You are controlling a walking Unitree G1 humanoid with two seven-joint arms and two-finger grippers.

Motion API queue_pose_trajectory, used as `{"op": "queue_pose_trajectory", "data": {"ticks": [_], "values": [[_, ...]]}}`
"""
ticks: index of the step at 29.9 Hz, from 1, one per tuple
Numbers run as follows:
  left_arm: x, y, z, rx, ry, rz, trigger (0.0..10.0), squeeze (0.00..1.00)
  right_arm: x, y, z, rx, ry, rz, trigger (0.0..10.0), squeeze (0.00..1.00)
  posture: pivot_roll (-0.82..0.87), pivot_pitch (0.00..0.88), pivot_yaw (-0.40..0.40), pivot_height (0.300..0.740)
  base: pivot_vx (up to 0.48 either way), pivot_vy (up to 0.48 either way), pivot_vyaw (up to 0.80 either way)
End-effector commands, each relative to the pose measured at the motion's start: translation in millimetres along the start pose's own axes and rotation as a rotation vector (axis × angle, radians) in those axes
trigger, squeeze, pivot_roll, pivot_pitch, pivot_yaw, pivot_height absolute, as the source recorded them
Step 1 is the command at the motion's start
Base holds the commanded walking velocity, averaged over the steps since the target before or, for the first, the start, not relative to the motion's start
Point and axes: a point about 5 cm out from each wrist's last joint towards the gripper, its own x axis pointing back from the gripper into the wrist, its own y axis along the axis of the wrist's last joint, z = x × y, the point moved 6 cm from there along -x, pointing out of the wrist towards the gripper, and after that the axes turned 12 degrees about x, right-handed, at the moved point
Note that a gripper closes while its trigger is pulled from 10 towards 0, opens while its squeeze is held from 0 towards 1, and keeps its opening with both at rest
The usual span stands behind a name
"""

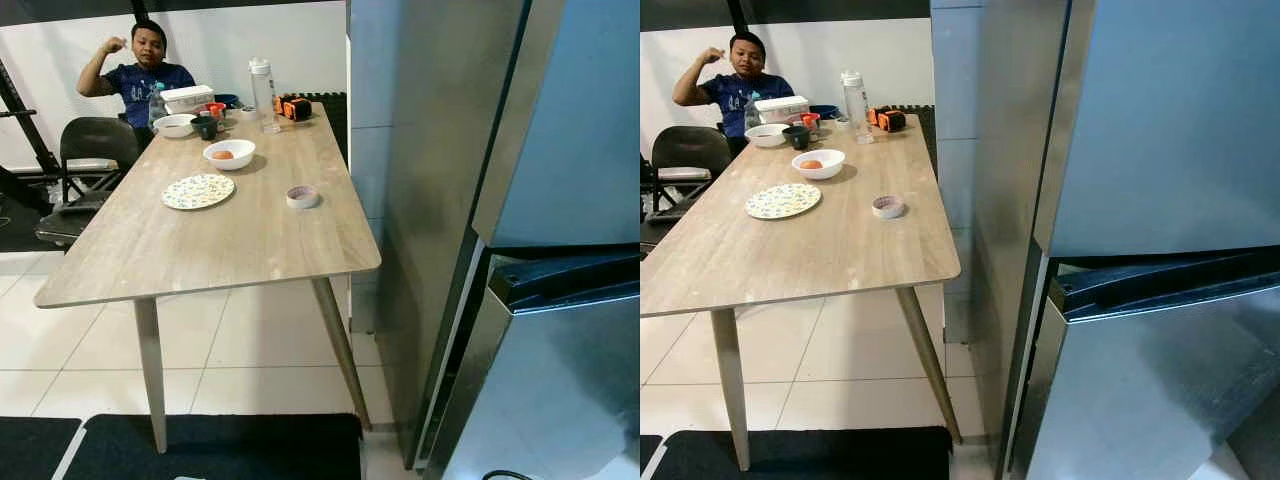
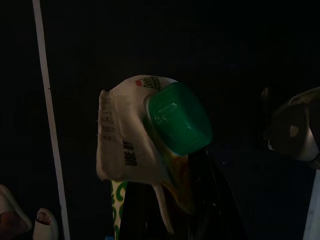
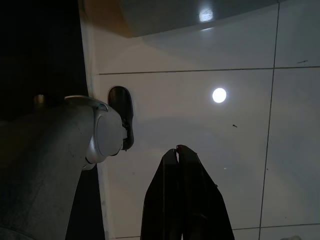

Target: Restocking fridge

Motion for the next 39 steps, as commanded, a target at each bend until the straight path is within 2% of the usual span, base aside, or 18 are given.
{"op": "queue_pose_trajectory", "data": {"ticks": [1,23,24,25,26,29,30,31,32,36,39], "values": [[0.1,-3.6,-3.8,0.011,-0.007,0.014,10.0,0.0,-0.3,-1.8,3.7,-0.01,0.007,0.009,10.0,0.0,-0.03,0.0,0.035,0.74,0.0,0.0,0.0],[0.1,-4.6,-6.6,0.019,-0.018,0.021,10.0,0.0,-0.3,-4.1,6.6,0.002,0.017,0.011,10.0,0.0,-0.03,0.0,0.036,0.74,0.0,0.0,0.0],[0.1,-3.8,-8.3,0.023,-0.031,0.017,3.8,0.0,-0.2,-4.3,6.6,0.003,0.017,0.011,10.0,0.0,-0.03,0.0,0.036,0.74,0.0,0.0,0.0],[0.1,-3.8,-8.3,0.023,-0.031,0.017,3.8,0.0,-0.2,-4.3,6.6,0.003,0.017,0.011,10.0,0.0,-0.03,0.0,0.036,0.74,0.0,0.0,0.0],[0.2,-3.3,-9.7,0.031,-0.042,0.013,0.0,0.0,-0.2,-4.4,6.6,0.004,0.017,0.012,10.0,0.0,-0.03,0.0,0.036,0.74,0.0,0.0,0.0],[0.2,-3.3,-12.0,0.039,-0.057,0.016,0.0,0.0,-0.2,-4.8,6.5,0.005,0.018,0.012,10.0,0.0,-0.04,0.0,0.035,0.74,0.0,0.0,0.0],[0.1,-3.2,-9.8,0.034,-0.043,0.018,6.9,0.0,-0.2,-4.8,6.5,0.005,0.018,0.012,10.0,0.0,-0.04,0.0,0.037,0.74,0.0,0.0,0.0],[-0.1,-3.0,-7.1,0.028,-0.026,0.02,6.9,0.0,-0.2,-4.9,6.5,0.006,0.018,0.011,10.0,0.0,-0.04,0.0,0.037,0.74,0.0,0.0,0.0],[-0.2,-2.4,-6.7,0.029,-0.024,0.018,10.0,0.0,-0.2,-4.8,6.6,0.007,0.018,0.011,10.0,0.0,-0.04,0.0,0.037,0.74,0.0,0.0,0.0],[-0.3,-0.5,-5.2,0.028,-0.021,0.012,10.0,0.0,-0.2,-5.3,7.3,0.01,0.019,0.014,10.0,0.0,-0.04,0.0,0.038,0.74,0.0,0.0,0.0],[-0.7,2.5,-2.7,0.026,-0.013,0.005,10.0,0.0,-0.4,-4.6,8.8,0.01,0.026,0.014,10.0,0.0,-0.04,0.0,0.039,0.74,0.0,0.0,-0.79]]}}
